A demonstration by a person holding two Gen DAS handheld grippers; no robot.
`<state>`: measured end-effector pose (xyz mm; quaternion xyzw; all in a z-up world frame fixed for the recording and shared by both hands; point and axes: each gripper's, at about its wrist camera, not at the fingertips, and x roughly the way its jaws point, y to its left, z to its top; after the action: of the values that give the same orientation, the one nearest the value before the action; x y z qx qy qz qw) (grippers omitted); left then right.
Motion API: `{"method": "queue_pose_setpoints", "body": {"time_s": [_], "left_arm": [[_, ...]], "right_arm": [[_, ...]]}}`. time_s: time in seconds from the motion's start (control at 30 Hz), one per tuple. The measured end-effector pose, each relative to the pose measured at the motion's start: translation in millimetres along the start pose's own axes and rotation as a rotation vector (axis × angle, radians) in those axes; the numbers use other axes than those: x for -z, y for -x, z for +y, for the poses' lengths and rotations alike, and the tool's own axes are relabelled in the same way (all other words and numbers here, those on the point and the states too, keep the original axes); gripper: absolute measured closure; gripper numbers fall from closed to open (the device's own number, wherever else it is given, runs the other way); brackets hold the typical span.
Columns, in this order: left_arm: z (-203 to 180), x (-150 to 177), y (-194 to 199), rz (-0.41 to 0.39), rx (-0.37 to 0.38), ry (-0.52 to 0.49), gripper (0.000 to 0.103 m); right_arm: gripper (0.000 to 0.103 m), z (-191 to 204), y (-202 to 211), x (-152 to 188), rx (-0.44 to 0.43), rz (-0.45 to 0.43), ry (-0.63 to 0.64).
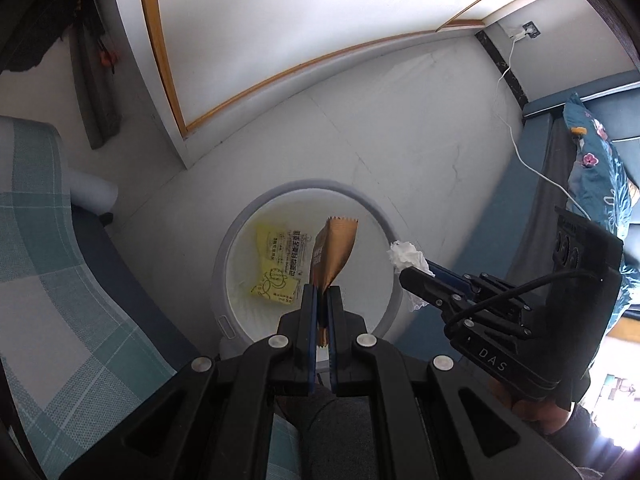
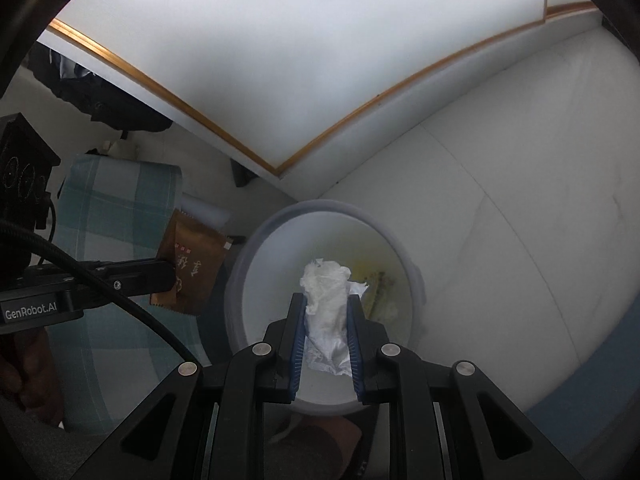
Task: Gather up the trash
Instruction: 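Open both grippers to drop the tissue and sachet into the bin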
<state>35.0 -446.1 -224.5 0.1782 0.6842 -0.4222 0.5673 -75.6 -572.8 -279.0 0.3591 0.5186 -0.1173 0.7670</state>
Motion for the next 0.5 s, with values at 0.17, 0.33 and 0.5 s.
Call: {"method": "queue_pose_setpoints", "body": {"time_s": [0.17,0.33,0.5], "left_arm": [[3.1,-7.7,-14.7,0.062,-0.029,0.043,0.102],[-0.1,-9.1,-27.1,0.128,-0.035,0.044,0.100],[-1.1,-8.9,-35.3,0.169,-0.083,0.050,0.088]], "right_arm": [[0.083,-1.9,-31.0,-3.0,-0.017,0.060,-0.022],[0.081,-2.5,-48.6,1.0,-0.013,0.084,-0.026],[0.069,-14.7,-54.0,13.2,-0.008,0.120,-0.038]]}}
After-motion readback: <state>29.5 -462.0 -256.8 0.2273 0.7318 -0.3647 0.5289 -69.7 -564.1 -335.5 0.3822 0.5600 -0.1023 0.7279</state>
